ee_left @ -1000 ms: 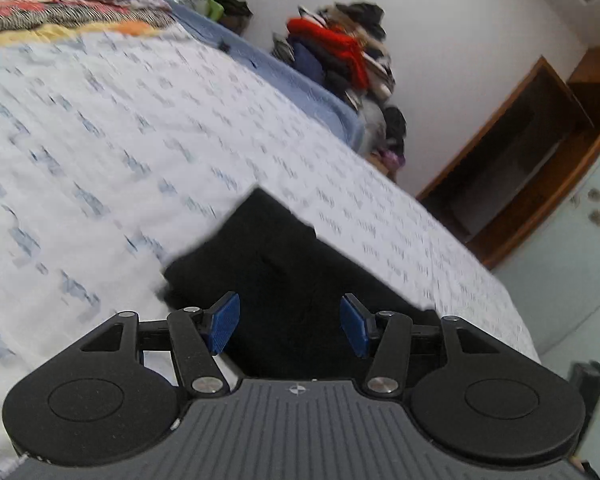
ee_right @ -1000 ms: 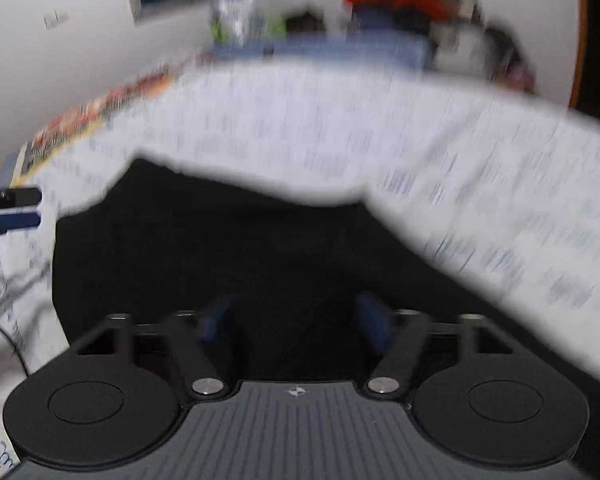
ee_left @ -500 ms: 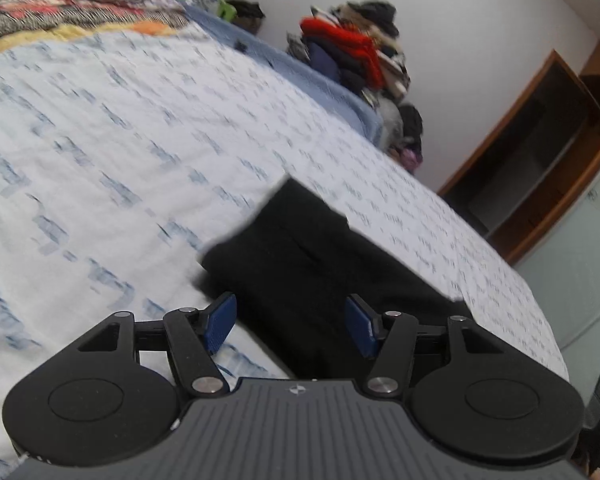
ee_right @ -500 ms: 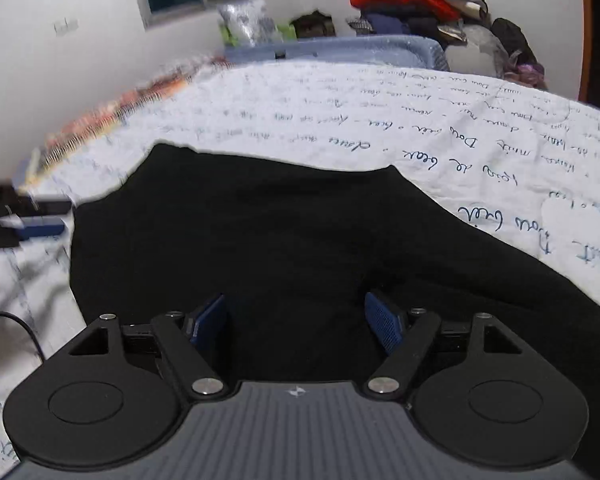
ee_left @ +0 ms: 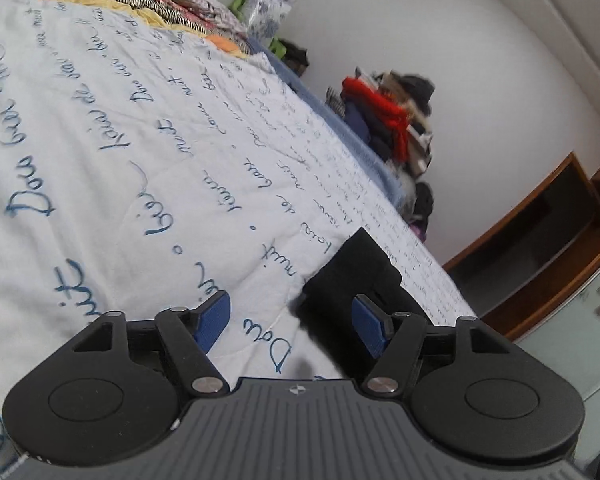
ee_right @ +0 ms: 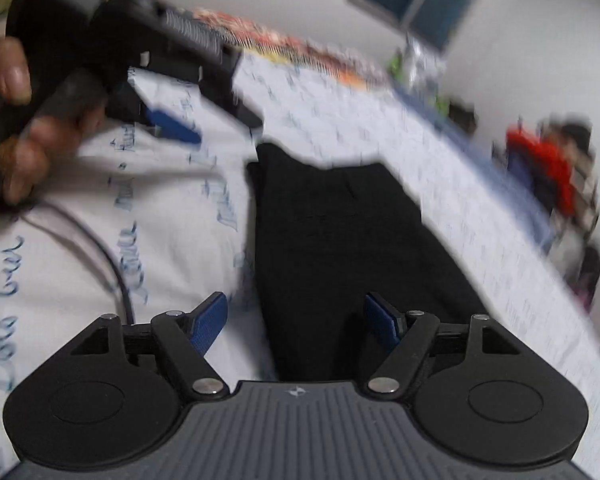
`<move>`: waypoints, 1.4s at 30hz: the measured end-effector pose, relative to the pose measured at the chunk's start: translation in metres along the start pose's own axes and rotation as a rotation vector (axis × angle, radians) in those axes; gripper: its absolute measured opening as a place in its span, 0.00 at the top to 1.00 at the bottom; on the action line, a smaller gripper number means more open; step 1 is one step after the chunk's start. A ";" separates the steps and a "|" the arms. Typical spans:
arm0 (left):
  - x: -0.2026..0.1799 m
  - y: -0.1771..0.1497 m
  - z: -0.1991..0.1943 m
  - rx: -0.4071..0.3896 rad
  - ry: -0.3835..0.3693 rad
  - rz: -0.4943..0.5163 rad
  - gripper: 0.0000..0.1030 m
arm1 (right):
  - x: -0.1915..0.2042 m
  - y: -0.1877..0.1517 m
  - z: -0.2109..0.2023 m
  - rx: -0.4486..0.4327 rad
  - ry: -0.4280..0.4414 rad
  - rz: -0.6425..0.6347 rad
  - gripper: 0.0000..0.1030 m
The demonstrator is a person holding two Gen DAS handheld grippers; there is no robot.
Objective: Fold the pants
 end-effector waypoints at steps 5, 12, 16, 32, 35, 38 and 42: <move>-0.002 0.003 0.001 0.013 -0.036 0.009 0.25 | 0.000 0.029 0.030 0.014 -0.107 -0.047 0.27; 0.002 0.005 0.000 0.011 -0.062 -0.012 0.24 | 0.001 0.029 0.029 -0.013 -0.040 -0.039 0.84; -0.001 0.007 -0.001 0.022 -0.052 -0.020 0.24 | -0.014 0.030 0.029 -0.038 0.026 0.095 0.84; -0.027 0.058 0.095 0.416 -0.342 -0.418 0.17 | -0.062 0.009 0.006 -0.208 0.207 0.466 0.85; -0.023 0.058 0.110 0.464 -0.227 -0.435 0.52 | -0.058 0.009 0.009 -0.173 0.223 0.453 0.85; -0.023 0.058 0.109 0.437 -0.116 -0.350 0.78 | -0.060 0.009 0.011 -0.124 0.292 0.487 0.74; -0.059 0.054 0.095 0.337 0.039 -0.023 0.79 | -0.092 -0.011 0.006 -0.110 0.500 0.713 0.24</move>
Point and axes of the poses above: each gripper's, at about its wrist camera, not at the fingertips, and z roughly the way its jaws point, x to its left, y to its top, the point moved 2 cm from there along z, roughly the way its jaws point, and after that the axes turned 11 degrees about x, right-handed, at the moved point
